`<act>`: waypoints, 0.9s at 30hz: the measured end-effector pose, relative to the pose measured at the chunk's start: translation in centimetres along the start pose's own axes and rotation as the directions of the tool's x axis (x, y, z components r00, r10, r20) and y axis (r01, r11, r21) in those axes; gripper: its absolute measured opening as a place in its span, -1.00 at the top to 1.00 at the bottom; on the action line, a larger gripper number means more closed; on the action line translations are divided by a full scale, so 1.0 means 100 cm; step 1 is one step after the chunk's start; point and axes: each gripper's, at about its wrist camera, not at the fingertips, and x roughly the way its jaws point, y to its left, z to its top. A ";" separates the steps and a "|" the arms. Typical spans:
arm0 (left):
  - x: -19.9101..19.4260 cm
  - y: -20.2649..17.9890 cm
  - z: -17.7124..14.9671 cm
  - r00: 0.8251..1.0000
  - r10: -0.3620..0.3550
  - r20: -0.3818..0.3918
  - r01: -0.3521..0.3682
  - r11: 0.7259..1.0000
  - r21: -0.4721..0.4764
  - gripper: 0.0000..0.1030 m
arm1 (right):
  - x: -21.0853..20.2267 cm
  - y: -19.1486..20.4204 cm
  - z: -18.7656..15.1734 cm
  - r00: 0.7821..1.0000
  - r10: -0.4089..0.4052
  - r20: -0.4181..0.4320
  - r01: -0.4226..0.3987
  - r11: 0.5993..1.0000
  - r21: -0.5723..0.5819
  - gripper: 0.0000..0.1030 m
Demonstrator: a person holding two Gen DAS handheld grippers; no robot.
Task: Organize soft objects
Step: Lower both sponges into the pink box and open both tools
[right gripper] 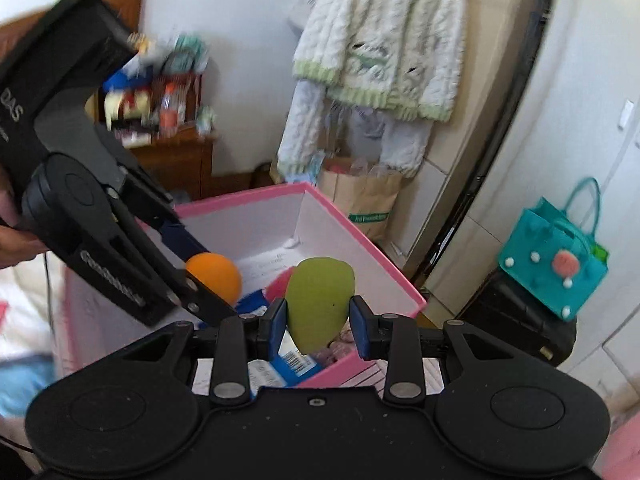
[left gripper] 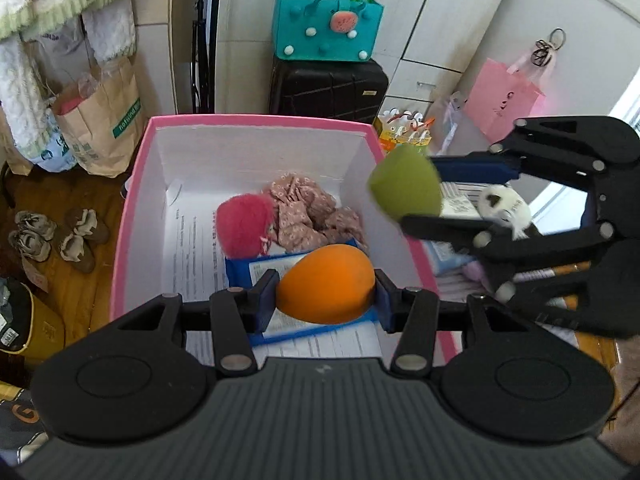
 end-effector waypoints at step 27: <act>0.090 0.030 0.039 0.993 0.021 -0.113 -0.030 0.996 -0.079 0.08 | 0.059 -0.016 0.001 0.993 -0.063 -0.095 0.056 0.996 -0.073 0.15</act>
